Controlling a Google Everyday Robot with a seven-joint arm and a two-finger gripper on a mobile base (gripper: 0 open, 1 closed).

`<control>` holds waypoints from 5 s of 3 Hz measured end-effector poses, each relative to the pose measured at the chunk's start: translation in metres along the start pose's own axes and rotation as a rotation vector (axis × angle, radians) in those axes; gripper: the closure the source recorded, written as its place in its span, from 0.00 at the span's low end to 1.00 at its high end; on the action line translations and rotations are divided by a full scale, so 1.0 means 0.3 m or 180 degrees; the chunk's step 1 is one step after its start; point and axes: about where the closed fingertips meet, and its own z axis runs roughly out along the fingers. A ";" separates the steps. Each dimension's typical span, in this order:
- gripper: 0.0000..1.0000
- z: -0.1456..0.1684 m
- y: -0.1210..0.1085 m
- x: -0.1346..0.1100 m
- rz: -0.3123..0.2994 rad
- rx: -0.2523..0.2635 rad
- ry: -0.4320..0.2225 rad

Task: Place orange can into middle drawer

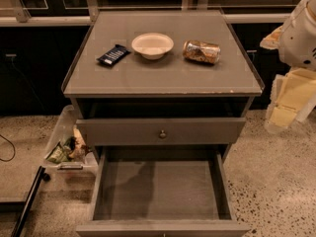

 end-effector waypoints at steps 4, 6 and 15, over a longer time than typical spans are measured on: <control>0.00 0.211 -0.235 -0.130 -0.0328 -0.0016 0.0060; 0.00 0.311 -0.505 -0.167 -0.0666 0.0097 -0.0090; 0.00 0.643 -0.855 -0.213 0.0564 0.0129 -0.1871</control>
Offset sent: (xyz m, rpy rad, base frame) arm 0.0369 0.0127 -0.0145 -0.0056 -0.0112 0.0246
